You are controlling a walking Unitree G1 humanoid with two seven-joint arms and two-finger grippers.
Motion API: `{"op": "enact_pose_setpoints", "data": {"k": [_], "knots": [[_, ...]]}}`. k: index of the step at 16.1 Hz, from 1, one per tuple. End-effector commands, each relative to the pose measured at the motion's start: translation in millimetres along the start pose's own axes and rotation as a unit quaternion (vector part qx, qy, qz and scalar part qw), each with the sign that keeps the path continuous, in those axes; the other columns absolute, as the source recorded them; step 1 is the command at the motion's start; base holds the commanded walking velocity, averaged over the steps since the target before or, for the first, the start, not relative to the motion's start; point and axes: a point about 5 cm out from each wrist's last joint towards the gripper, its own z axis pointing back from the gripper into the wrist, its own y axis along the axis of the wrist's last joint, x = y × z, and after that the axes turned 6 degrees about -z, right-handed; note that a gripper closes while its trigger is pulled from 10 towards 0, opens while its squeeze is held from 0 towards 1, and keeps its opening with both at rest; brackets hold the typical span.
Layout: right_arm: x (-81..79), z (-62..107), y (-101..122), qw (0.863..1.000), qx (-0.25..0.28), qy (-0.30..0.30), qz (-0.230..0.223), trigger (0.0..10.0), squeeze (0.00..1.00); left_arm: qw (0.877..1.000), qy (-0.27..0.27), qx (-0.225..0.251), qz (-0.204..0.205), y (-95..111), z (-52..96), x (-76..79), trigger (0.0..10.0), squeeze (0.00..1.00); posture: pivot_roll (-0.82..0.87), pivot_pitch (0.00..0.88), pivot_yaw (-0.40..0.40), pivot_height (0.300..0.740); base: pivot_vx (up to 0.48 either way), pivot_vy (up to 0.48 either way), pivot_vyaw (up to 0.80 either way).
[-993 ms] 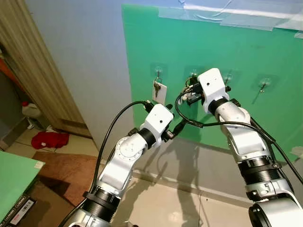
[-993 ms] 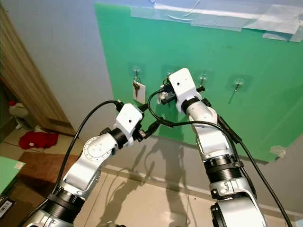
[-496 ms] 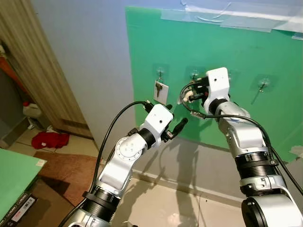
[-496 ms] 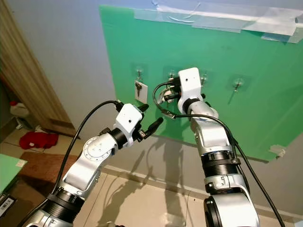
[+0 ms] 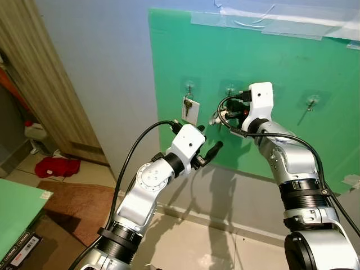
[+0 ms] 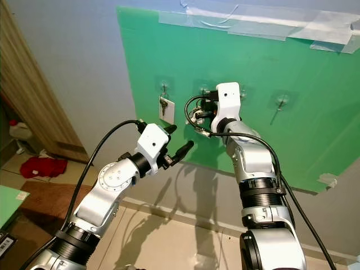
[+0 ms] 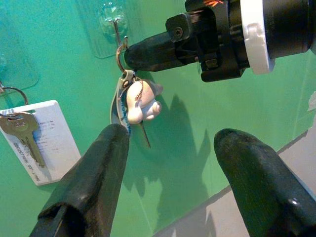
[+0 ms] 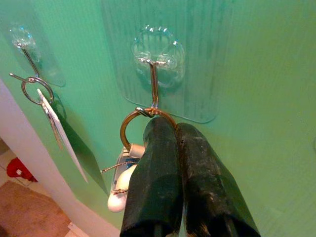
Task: Hang keys on a hook
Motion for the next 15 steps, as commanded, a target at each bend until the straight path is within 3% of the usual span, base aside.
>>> {"op": "enact_pose_setpoints", "data": {"k": [1, 2, 3, 5, 8, 15], "knots": [[3.7, -0.8, -12.5, 0.999, -0.037, -0.011, -0.009, 0.0, 0.0, 1.0, 0.001, 0.001, -0.003, 2.2, 0.3, -2.2, 10.0, 0.0, -0.08, 0.0, 0.037, 0.74, 0.0, 0.0, 0.0], [5.7, 0.5, -9.6, 0.999, -0.015, -0.023, 0.031, 10.0, 0.0, 1.0, 0.007, -0.004, -0.016, 1.7, 0.4, -3.7, 10.0, 0.0, -0.08, 0.0, 0.037, 0.74, 0.0, 0.0, 0.0], [6.6, 0.9, -9.6, 0.998, -0.01, -0.031, 0.048, 10.0, 1.0, 1.0, 0.011, -0.008, -0.024, 0.9, 0.3, -4.3, 10.0, 0.0, -0.08, 0.0, 0.037, 0.74, 0.0, 0.0, 0.0], [6.0, 1.3, -12.8, 0.996, -0.002, -0.041, 0.082, 10.0, 1.0, 0.999, 0.009, -0.013, -0.03, -1.5, 1.1, -5.2, 10.0, 0.0, -0.08, 0.0, 0.042, 0.74, 0.0, 0.0, 0.0], [6.5, 2.8, -15.1, 0.996, 0.013, -0.05, 0.074, 10.0, 1.0, 0.999, 0.025, -0.02, -0.025, -4.4, 2.2, -10.2, 10.0, 0.0, -0.08, 0.0, 0.045, 0.74, 0.0, 0.0, 0.0], [10.9, 14.8, -19.0, 0.984, 0.07, -0.088, 0.141, 10.0, 1.0, 0.998, 0.038, -0.039, -0.042, -11.3, 4.6, -14.2, 10.0, 0.0, -0.09, 0.0, 0.059, 0.74, 0.0, 0.0, 0.0]]}}
